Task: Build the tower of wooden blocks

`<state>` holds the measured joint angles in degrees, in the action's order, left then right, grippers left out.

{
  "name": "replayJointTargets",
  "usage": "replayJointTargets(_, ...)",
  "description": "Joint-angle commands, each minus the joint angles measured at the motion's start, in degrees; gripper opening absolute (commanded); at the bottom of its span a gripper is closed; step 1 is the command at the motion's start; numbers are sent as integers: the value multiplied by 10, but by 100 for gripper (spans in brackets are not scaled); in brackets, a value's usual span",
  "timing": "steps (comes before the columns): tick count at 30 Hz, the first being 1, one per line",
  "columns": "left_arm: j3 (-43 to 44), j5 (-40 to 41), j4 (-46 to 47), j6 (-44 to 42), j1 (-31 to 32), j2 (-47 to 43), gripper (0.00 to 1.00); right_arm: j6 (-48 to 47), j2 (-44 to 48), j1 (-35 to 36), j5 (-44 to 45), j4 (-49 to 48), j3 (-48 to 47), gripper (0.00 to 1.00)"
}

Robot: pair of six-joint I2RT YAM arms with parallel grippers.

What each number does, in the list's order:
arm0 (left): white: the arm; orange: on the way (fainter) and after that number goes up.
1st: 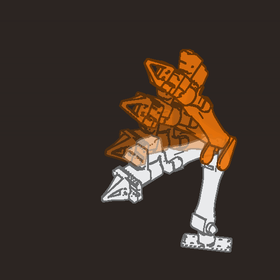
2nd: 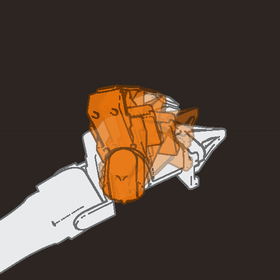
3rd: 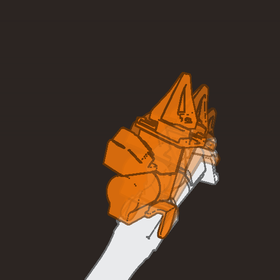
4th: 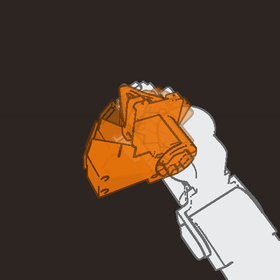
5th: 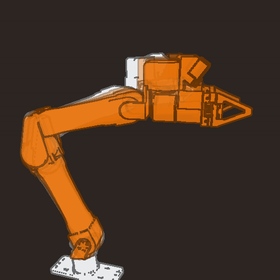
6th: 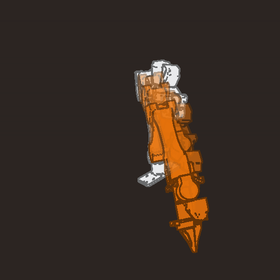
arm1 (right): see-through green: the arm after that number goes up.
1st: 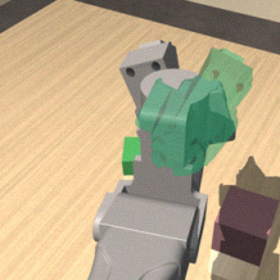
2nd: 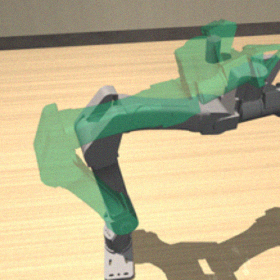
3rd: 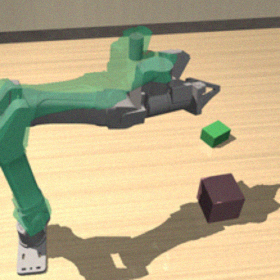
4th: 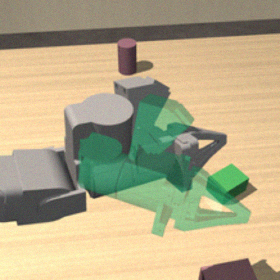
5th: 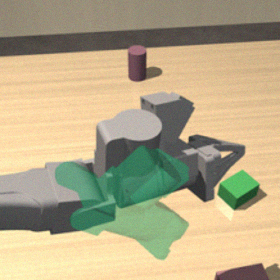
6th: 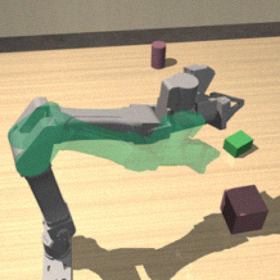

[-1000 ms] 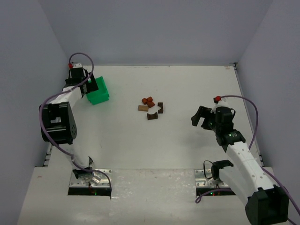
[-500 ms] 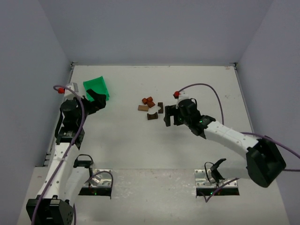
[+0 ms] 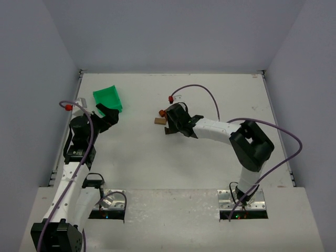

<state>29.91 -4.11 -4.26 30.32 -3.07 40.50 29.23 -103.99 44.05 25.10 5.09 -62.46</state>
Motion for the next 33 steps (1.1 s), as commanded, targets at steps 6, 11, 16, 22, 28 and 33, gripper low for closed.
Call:
replayJointTargets(6,-6,20,33,23,-2,5,100,22,-46,8,36,31,-45,40)
replayJointTargets(11,-9,14,55,24,-2,8,100,22,-63,8,28,32,-57,34)
replayJointTargets(16,-8,11,57,25,-2,15,100,27,-73,8,28,36,-65,31)
replayJointTargets(22,-7,5,58,24,-2,24,100,20,-67,8,21,30,-60,17)
replayJointTargets(28,-7,-25,68,18,-2,27,100,-31,-27,7,-19,-27,-28,4)
replayJointTargets(33,-20,-169,143,3,-2,46,100,-84,75,8,-90,-122,62,0)
